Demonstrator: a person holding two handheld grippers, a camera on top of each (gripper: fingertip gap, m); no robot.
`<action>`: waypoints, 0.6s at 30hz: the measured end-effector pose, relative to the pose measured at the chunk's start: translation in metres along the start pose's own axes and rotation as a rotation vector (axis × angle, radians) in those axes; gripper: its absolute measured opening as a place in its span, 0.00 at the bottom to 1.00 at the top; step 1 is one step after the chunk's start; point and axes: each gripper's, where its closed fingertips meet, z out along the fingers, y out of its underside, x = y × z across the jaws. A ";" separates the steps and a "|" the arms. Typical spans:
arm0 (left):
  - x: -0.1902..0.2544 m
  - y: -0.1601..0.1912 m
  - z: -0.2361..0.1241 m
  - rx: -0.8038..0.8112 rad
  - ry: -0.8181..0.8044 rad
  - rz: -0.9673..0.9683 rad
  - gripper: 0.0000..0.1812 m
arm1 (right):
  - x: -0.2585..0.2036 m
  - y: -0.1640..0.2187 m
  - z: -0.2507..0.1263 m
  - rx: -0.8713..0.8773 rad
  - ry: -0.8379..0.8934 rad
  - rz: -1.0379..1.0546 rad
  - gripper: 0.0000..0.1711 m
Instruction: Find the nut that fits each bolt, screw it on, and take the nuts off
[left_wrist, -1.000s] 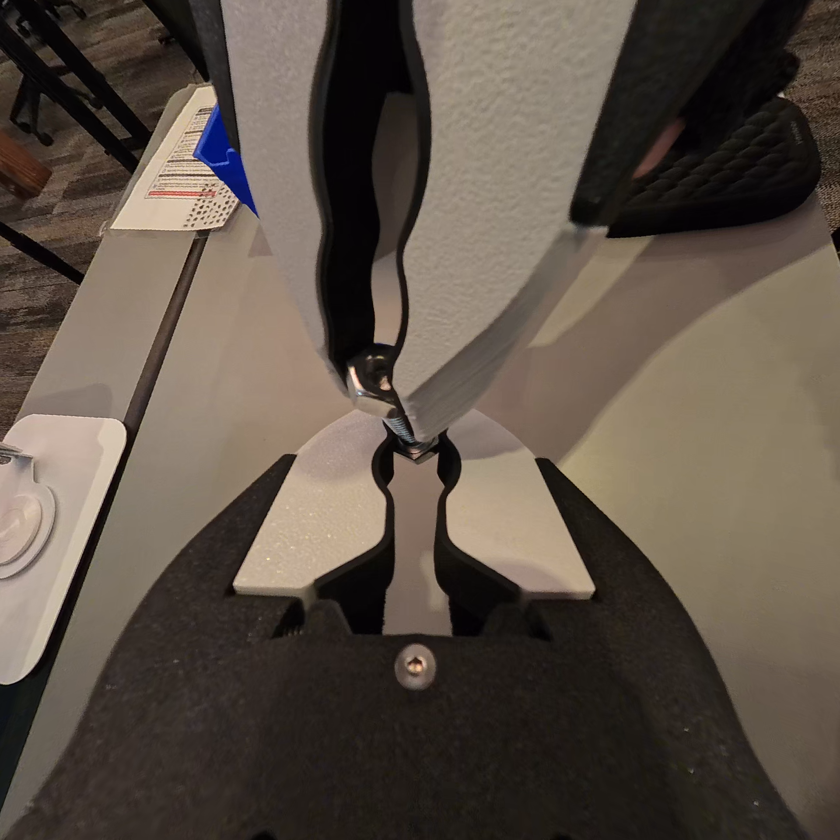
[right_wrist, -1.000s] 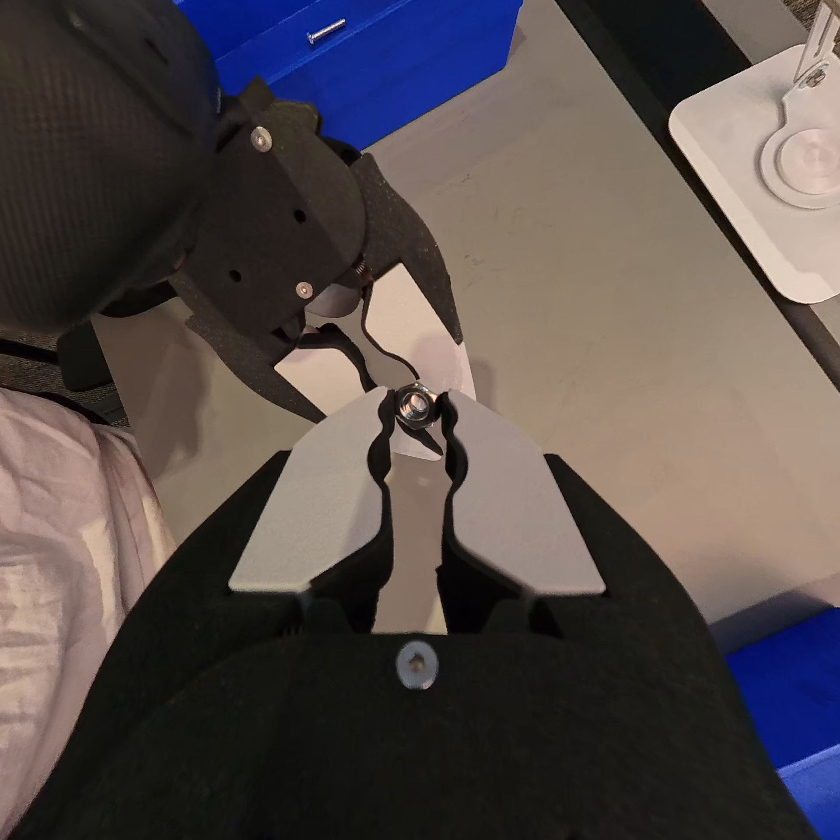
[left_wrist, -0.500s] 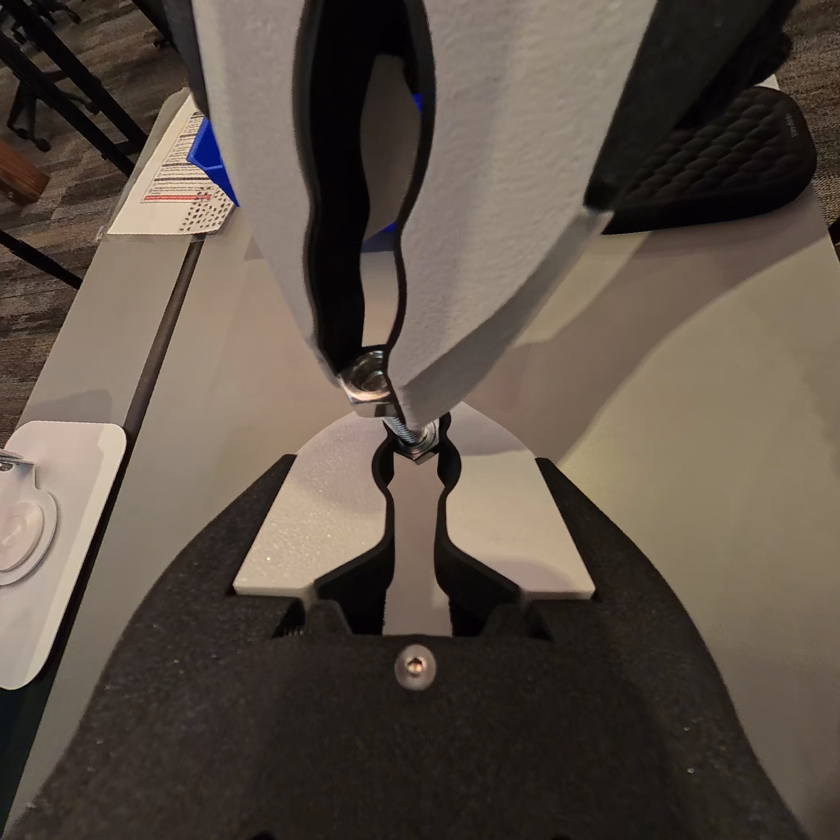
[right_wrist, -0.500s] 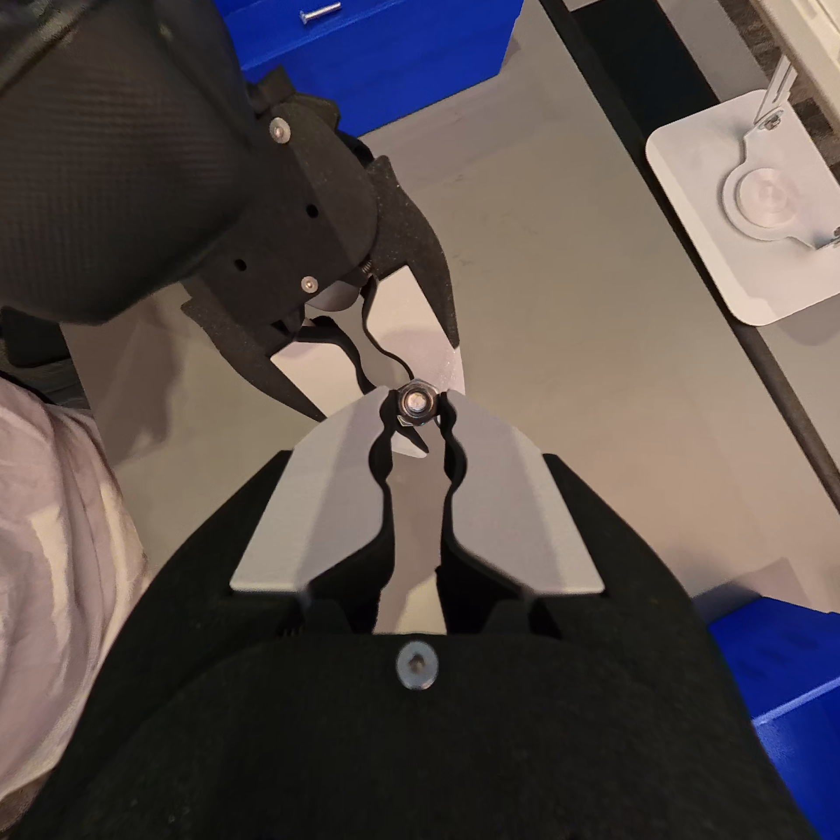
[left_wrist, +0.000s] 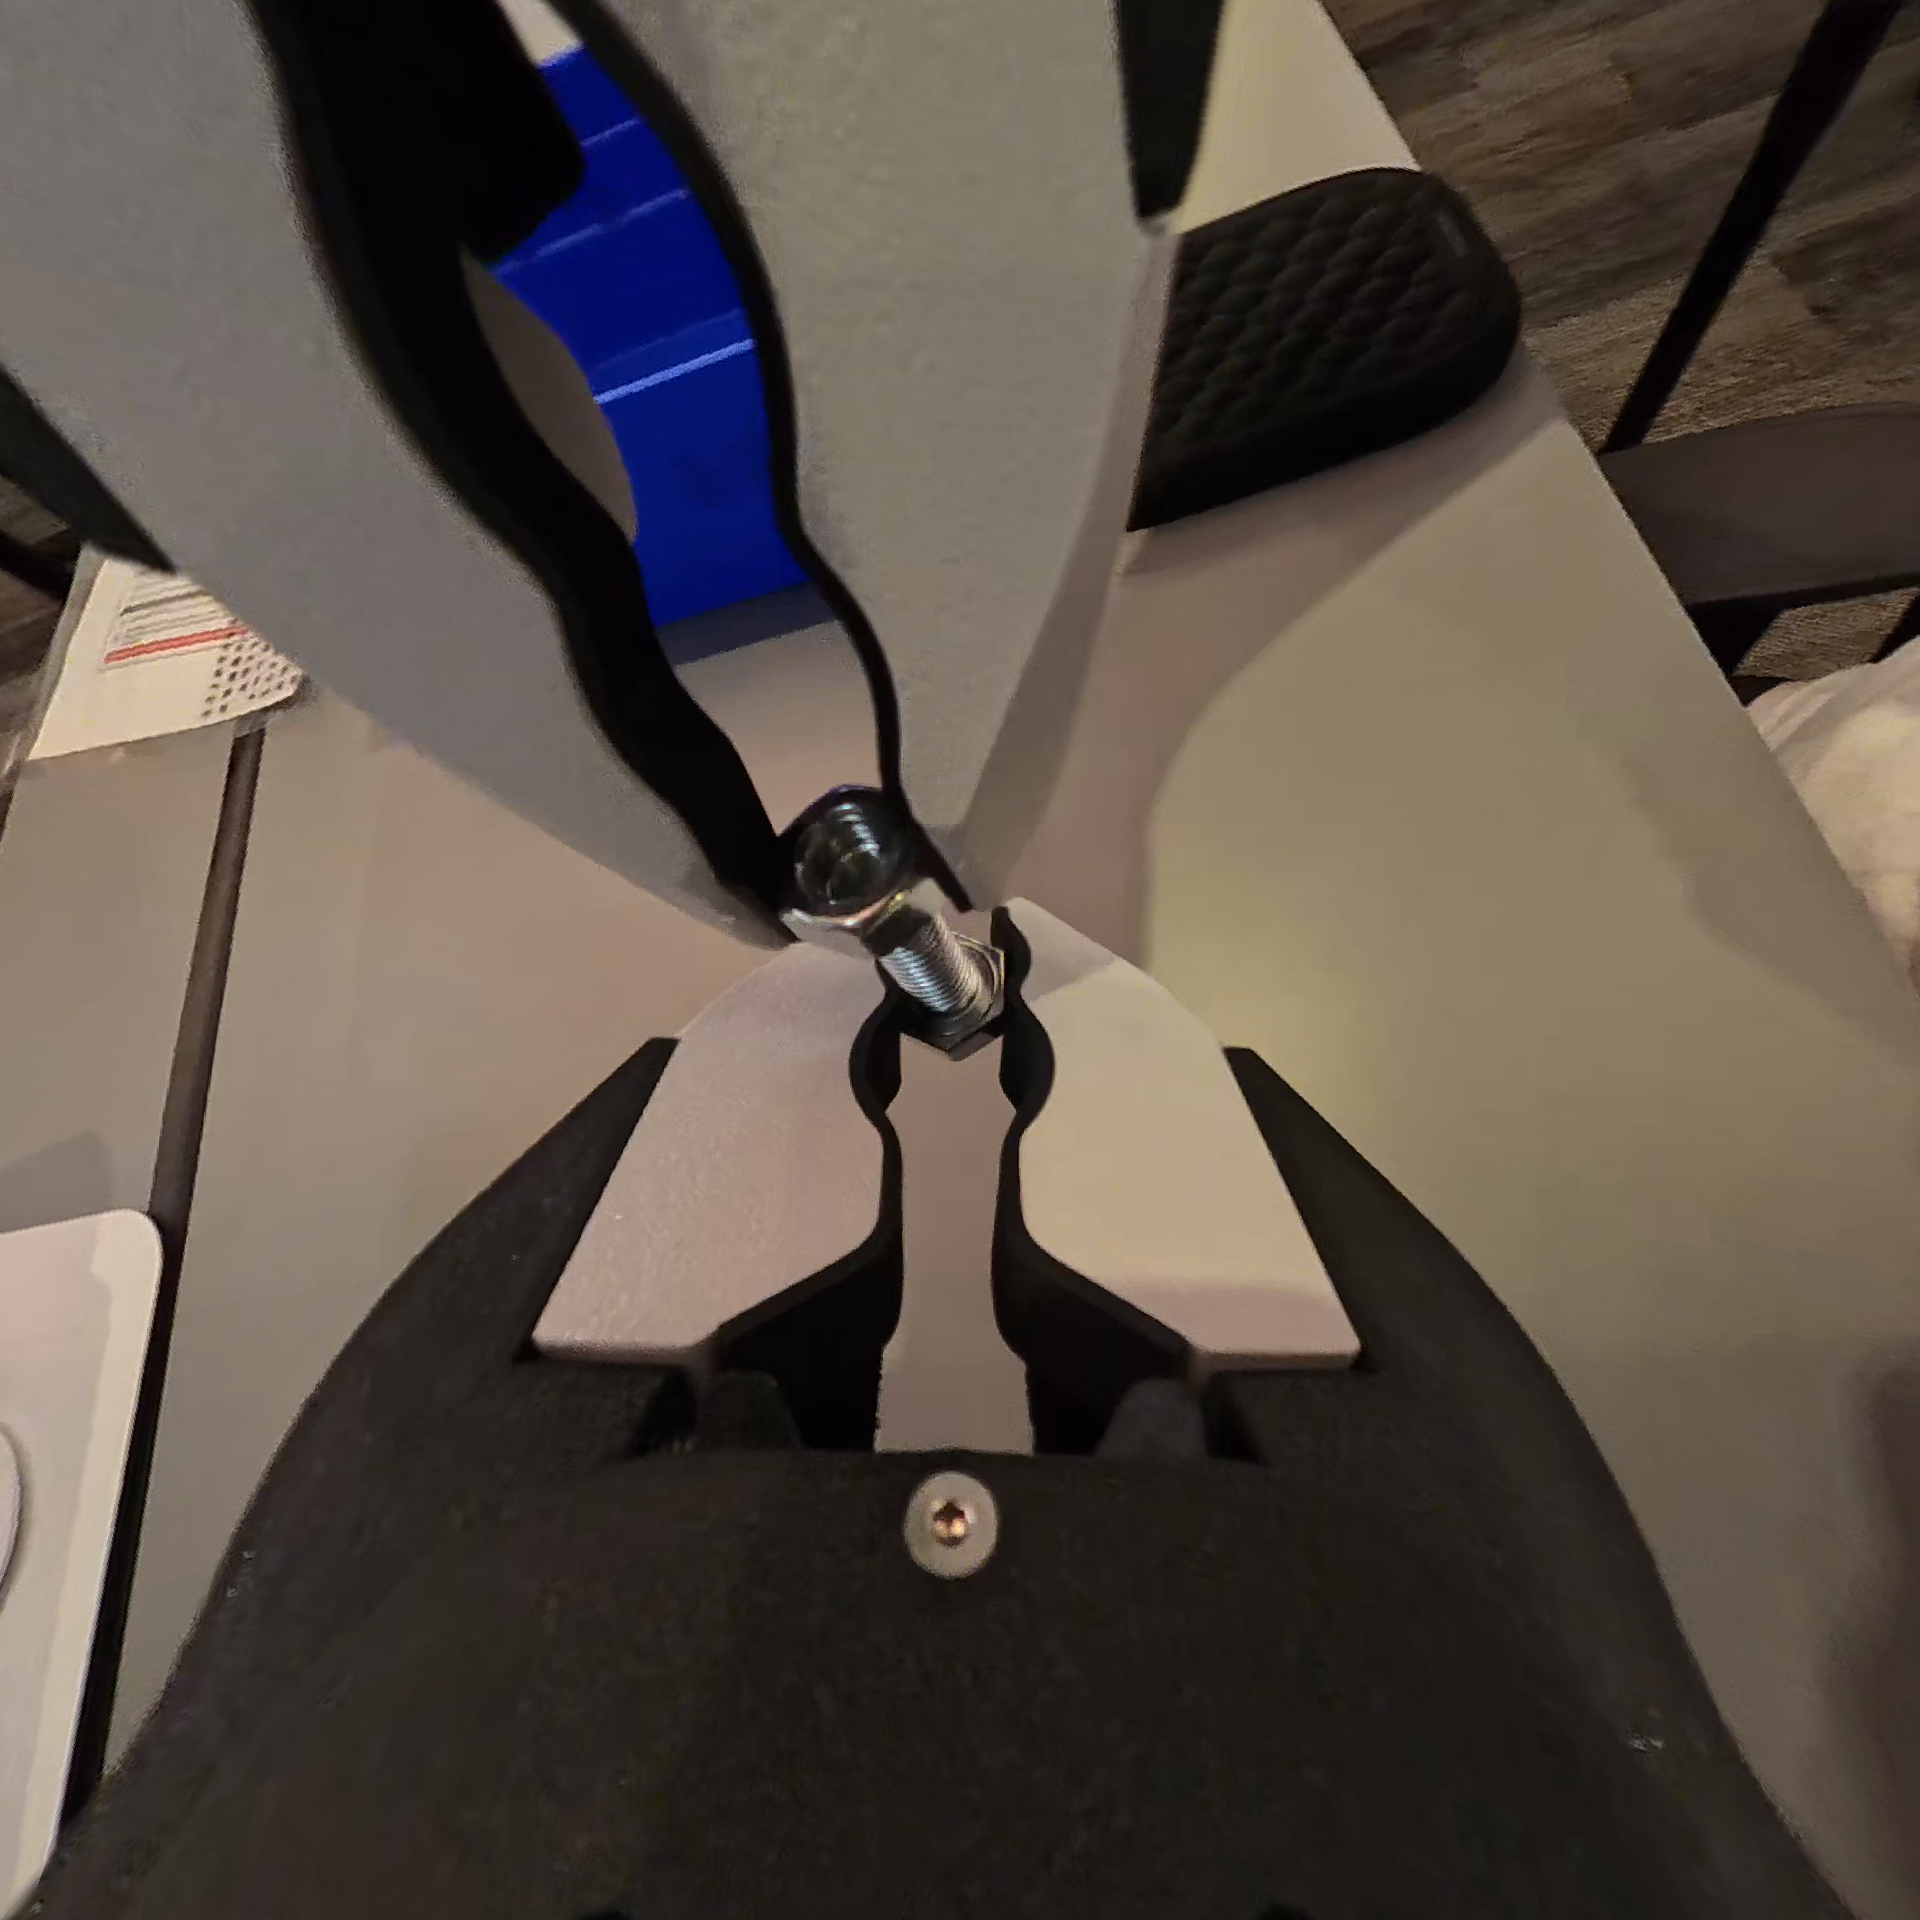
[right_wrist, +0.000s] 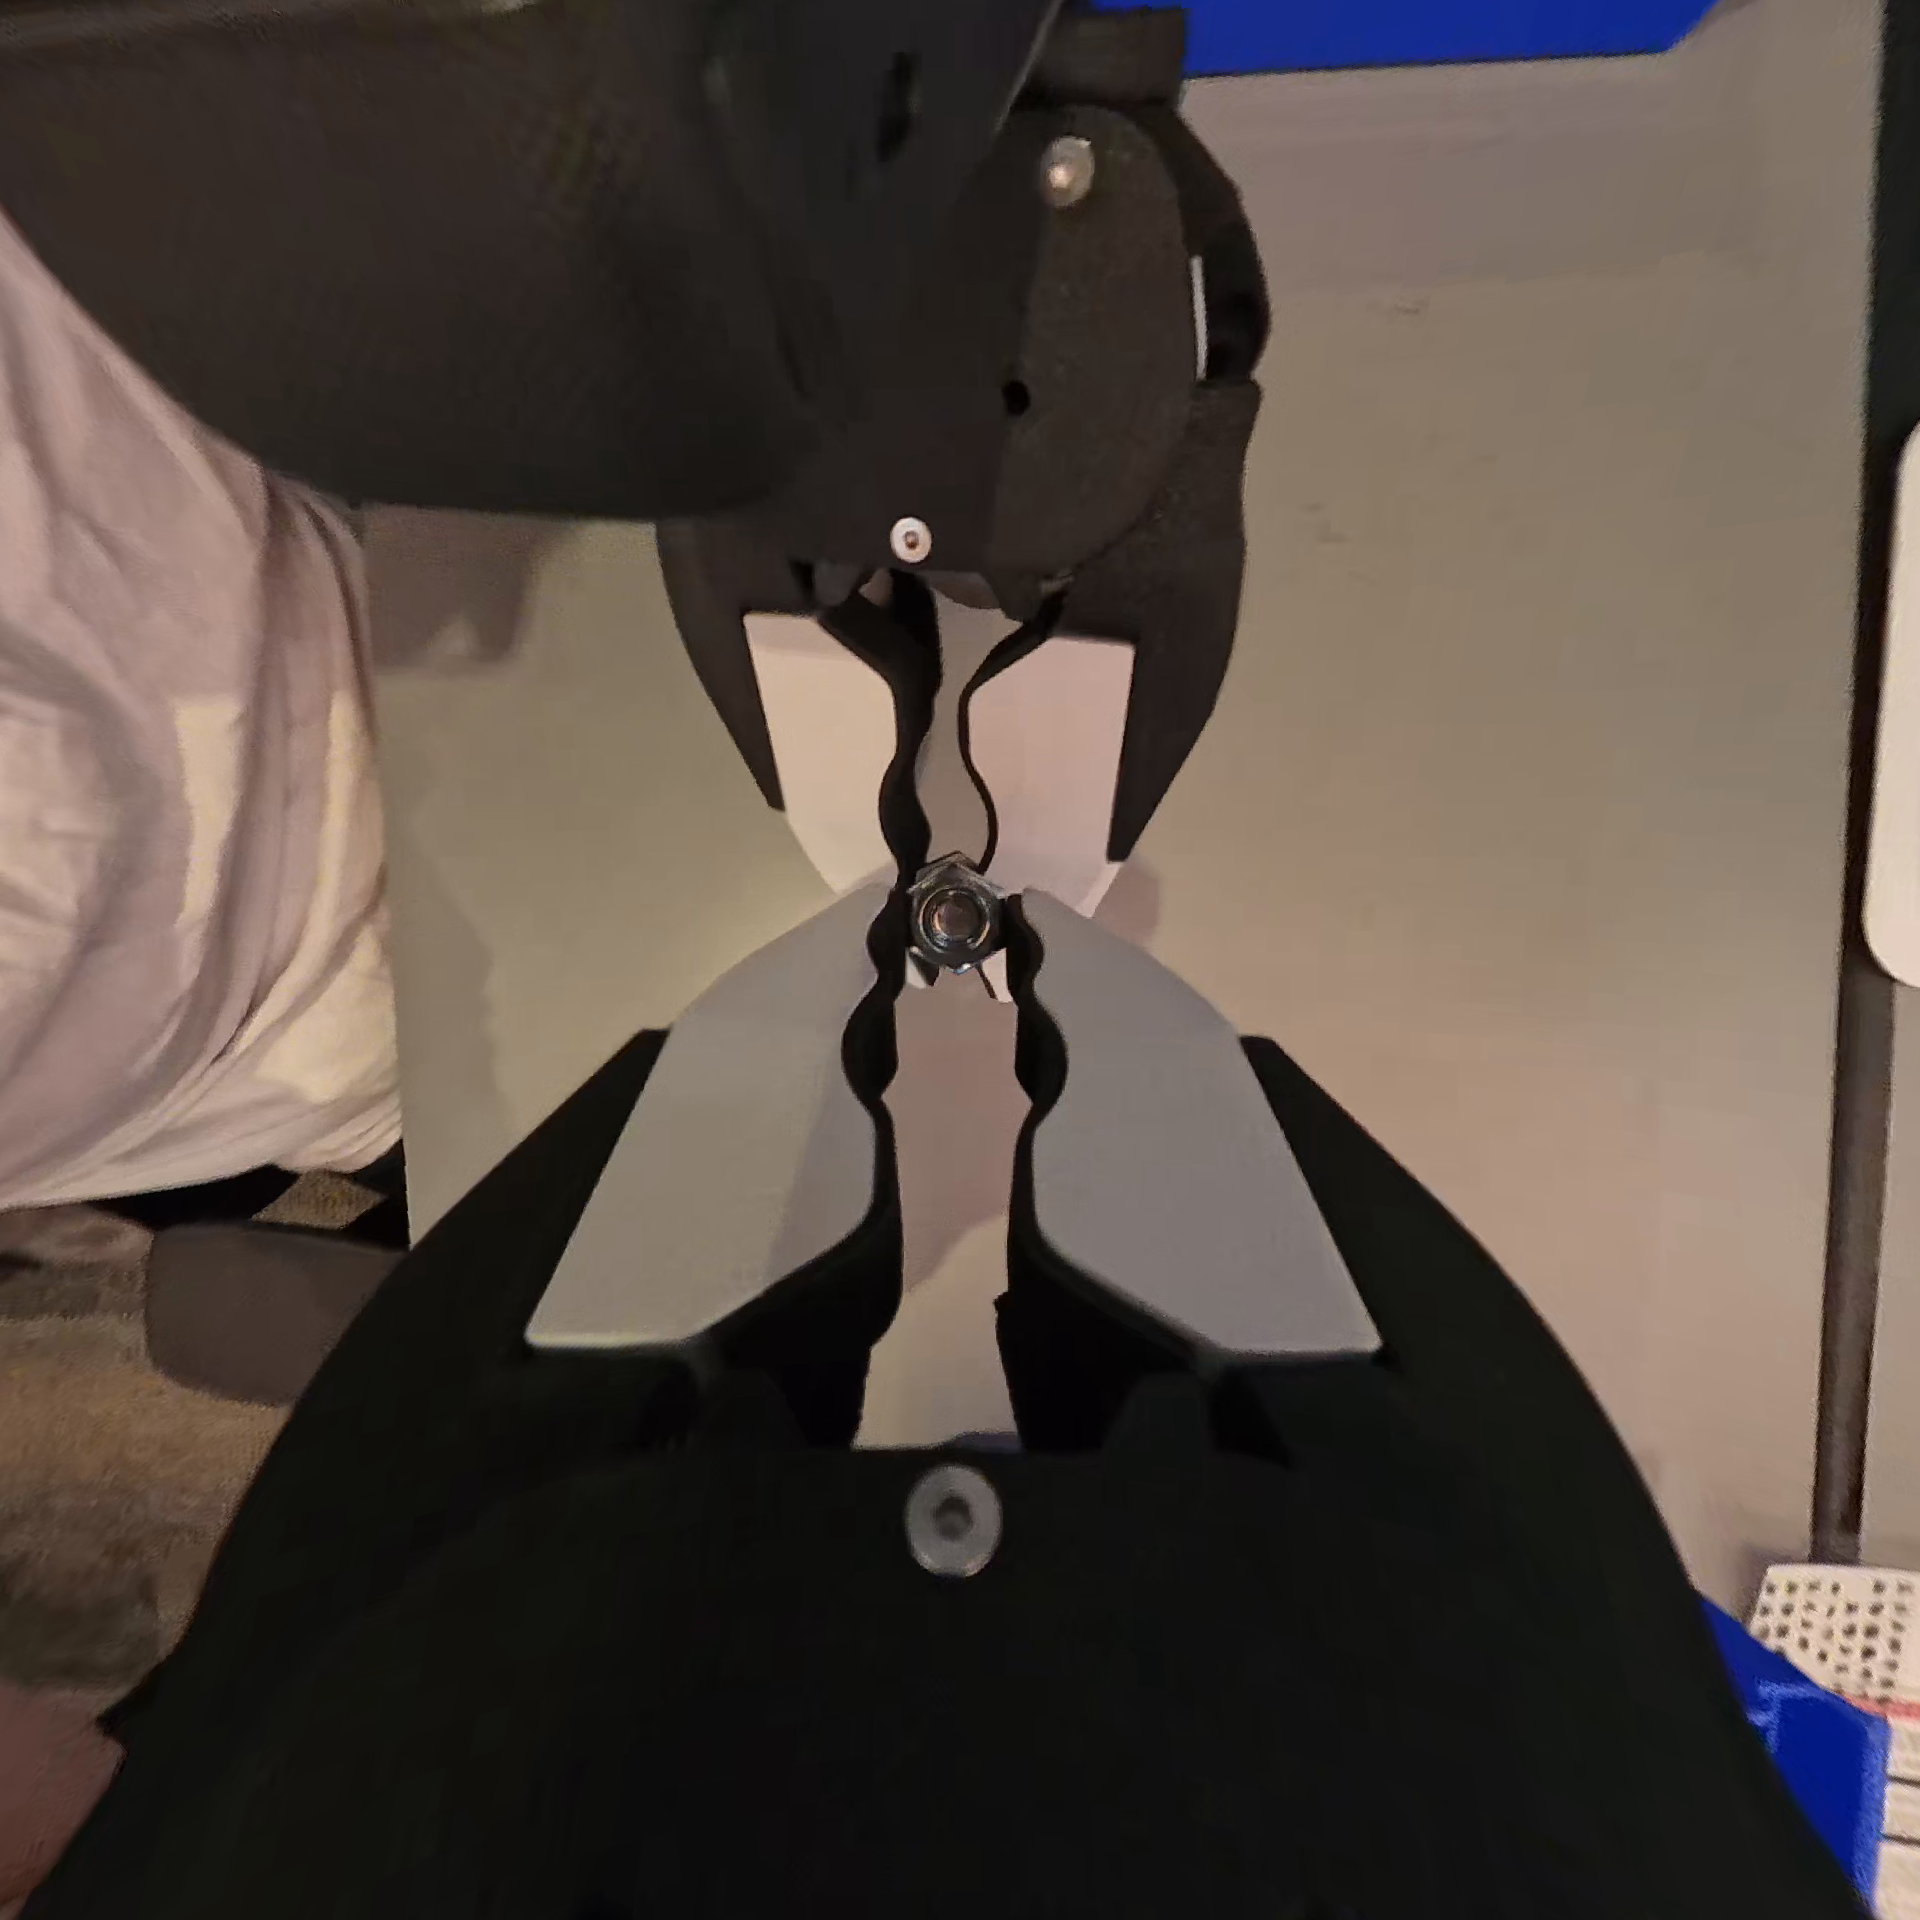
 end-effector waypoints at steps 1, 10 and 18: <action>0.002 0.001 0.001 -0.006 0.007 0.012 0.07 | -0.002 0.001 0.001 -0.009 -0.014 -0.021 0.10; -0.001 0.009 0.004 -0.056 -0.007 0.002 0.07 | 0.003 0.005 0.007 -0.026 0.008 0.019 0.10; -0.023 0.018 0.003 -0.100 -0.129 -0.100 0.07 | 0.024 0.002 0.009 0.121 0.133 0.424 0.10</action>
